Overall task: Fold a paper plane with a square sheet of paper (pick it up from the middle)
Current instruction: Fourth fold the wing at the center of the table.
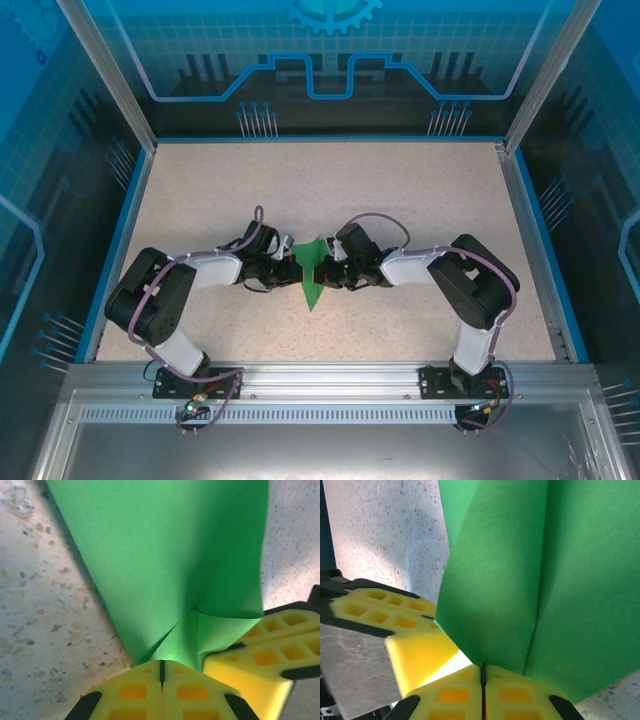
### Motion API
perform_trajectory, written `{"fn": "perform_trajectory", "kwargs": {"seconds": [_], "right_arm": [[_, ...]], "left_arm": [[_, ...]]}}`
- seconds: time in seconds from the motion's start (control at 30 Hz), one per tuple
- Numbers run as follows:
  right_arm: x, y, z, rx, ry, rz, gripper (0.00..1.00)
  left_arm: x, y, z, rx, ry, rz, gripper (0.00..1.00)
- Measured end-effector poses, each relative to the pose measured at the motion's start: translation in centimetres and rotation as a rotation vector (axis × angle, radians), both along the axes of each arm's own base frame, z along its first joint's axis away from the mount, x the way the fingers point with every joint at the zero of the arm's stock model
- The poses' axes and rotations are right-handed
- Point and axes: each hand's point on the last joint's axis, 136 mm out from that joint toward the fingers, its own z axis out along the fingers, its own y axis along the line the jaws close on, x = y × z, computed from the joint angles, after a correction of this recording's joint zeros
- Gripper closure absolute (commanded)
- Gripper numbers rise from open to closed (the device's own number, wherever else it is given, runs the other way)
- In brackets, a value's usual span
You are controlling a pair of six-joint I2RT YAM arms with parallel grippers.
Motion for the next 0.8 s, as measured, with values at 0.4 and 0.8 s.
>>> {"fn": "perform_trajectory", "kwargs": {"seconds": [0.4, 0.8], "right_arm": [[0.0, -0.1, 0.0, -0.003, 0.000, -0.002, 0.93], [0.6, 1.0, 1.5, 0.031, -0.022, 0.011, 0.93]], "left_arm": [[-0.1, 0.3, -0.8, 0.032, 0.018, -0.003, 1.00], [0.0, 0.3, -1.0, 0.037, 0.006, -0.019, 1.00]]}}
